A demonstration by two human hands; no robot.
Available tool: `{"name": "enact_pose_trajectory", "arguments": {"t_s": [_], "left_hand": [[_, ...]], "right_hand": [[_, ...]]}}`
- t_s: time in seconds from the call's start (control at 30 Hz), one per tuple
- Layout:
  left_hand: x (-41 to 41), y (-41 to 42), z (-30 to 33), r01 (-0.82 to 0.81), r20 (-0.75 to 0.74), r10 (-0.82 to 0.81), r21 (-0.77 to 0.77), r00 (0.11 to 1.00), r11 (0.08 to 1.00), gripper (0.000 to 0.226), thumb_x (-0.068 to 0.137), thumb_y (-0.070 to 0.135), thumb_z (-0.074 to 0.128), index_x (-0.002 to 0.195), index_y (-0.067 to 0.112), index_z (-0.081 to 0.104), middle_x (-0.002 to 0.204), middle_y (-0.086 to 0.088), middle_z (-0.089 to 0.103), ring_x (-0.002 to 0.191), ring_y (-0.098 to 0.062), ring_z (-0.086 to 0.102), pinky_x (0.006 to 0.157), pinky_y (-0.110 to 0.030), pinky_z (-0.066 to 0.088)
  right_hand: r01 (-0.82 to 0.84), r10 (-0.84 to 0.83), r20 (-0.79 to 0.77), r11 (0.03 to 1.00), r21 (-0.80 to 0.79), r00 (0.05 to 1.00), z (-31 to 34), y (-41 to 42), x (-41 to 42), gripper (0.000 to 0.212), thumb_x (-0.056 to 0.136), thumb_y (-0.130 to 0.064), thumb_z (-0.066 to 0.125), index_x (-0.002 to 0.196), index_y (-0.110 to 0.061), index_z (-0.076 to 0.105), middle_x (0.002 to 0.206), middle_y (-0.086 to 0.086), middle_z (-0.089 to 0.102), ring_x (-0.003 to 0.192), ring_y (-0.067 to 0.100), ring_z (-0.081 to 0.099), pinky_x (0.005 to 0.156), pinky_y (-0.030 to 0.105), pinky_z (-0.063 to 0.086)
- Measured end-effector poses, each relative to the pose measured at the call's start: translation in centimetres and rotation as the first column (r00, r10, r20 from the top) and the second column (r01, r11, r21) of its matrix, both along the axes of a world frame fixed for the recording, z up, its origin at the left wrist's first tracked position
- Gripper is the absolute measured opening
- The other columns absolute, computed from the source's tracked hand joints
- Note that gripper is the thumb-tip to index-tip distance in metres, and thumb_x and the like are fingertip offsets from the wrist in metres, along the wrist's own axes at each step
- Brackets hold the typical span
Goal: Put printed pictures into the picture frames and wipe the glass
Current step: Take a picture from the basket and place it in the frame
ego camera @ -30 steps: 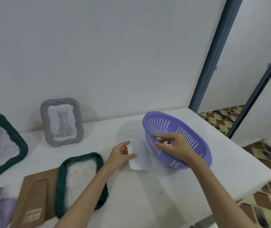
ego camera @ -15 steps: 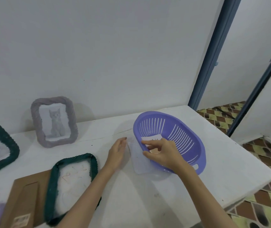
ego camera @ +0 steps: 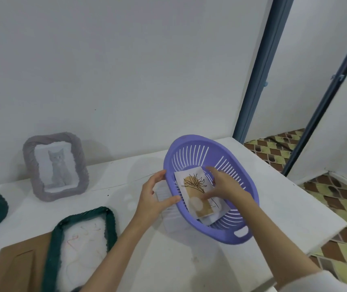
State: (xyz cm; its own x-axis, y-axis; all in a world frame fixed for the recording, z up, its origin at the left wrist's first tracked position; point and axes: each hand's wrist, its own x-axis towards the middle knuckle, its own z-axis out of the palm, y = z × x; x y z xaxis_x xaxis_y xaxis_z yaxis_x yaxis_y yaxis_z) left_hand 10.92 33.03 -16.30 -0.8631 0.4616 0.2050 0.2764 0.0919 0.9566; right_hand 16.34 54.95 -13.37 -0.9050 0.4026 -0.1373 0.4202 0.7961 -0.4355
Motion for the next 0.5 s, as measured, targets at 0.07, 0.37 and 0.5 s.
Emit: {"name": "enact_pose_trajectory", "arguments": {"t_s": [0.07, 0.37, 0.5], "left_hand": [[0.17, -0.15, 0.05, -0.005, -0.001, 0.005, -0.013, 1.000, 1.000, 0.083, 0.051, 0.050, 0.078, 0.126, 0.037, 0.045, 0.129, 0.017, 0.050, 0.120, 0.003, 0.045, 0.095, -0.028, 0.036], [0.02, -0.35, 0.46, 0.010, 0.034, -0.009, -0.022, 0.999, 1.000, 0.077, 0.059, 0.039, 0.080, 0.127, 0.032, 0.046, 0.128, 0.018, 0.050, 0.117, 0.009, 0.044, 0.097, -0.030, 0.033], [-0.58, -0.15, 0.78, 0.025, 0.091, -0.022, -0.032, 0.996, 0.999, 0.068, 0.068, 0.021, 0.080, 0.127, 0.027, 0.047, 0.120, 0.024, 0.053, 0.109, 0.018, 0.045, 0.094, -0.027, 0.031]], "right_hand": [[-0.002, 0.001, 0.013, 0.999, 0.054, 1.000, -0.09, -0.21, -0.17, 0.102, 0.063, -0.037, 0.083, 0.142, -0.027, 0.020, 0.128, 0.007, 0.051, 0.114, 0.027, 0.051, 0.090, 0.035, 0.047], [0.125, -0.119, -0.093, 0.991, 0.058, 0.989, -0.61, 0.01, -0.84, 0.073, 0.074, -0.019, 0.075, 0.135, -0.017, 0.034, 0.125, 0.011, 0.056, 0.110, 0.029, 0.055, 0.085, 0.039, 0.051], [0.200, -0.178, -0.179, 0.973, 0.115, 0.968, 0.05, 0.09, -0.90, 0.044, 0.086, -0.019, 0.059, 0.128, -0.018, 0.046, 0.118, 0.010, 0.060, 0.106, 0.028, 0.055, 0.076, 0.033, 0.050]]}}
